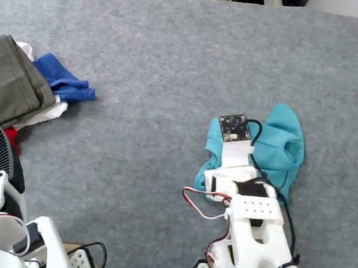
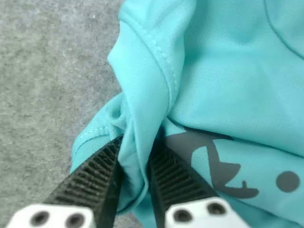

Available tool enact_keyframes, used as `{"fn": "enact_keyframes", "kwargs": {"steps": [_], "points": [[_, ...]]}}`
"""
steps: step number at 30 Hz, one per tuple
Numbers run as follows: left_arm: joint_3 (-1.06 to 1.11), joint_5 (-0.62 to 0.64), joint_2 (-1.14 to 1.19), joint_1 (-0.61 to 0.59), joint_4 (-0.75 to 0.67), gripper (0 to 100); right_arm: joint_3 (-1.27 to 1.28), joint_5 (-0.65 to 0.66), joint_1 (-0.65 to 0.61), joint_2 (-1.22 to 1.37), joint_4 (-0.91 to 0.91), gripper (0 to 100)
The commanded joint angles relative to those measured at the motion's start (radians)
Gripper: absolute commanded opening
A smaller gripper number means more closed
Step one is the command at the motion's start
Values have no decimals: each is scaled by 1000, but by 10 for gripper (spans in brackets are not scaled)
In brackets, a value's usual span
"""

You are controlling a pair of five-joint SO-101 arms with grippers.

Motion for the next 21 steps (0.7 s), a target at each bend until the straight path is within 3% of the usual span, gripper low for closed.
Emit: {"fn": "enact_keyframes", "kwargs": {"steps": [1, 12, 21], "points": [[-13, 2, 2, 2, 2, 256, 10, 8, 14, 5, 0, 15], [122, 0, 94, 33, -49, 256, 10, 8, 14, 5, 0, 15], [122, 135, 305, 421, -48, 256, 10, 8, 14, 5, 0, 15]]}}
